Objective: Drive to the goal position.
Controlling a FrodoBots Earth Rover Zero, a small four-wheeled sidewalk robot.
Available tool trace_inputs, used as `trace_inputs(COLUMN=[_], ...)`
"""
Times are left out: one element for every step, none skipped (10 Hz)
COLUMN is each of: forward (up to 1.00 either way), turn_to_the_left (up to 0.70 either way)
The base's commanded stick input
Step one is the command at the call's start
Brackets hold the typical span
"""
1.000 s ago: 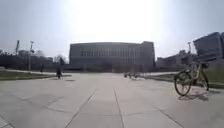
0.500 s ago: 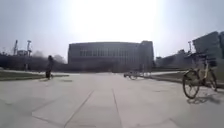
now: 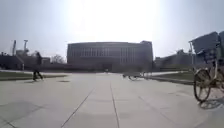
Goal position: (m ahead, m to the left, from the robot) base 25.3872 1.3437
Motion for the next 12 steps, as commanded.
trace_inputs(forward=[0.85,0.85,0.85,0.85,0.85,0.85,0.85,0.85,0.85,0.85,0.85,0.85], turn_to_the_left=[0.00,0.00,0.07,0.27,0.34,0.34,0.34,0.34,0.30,0.15,0.00,0.00])
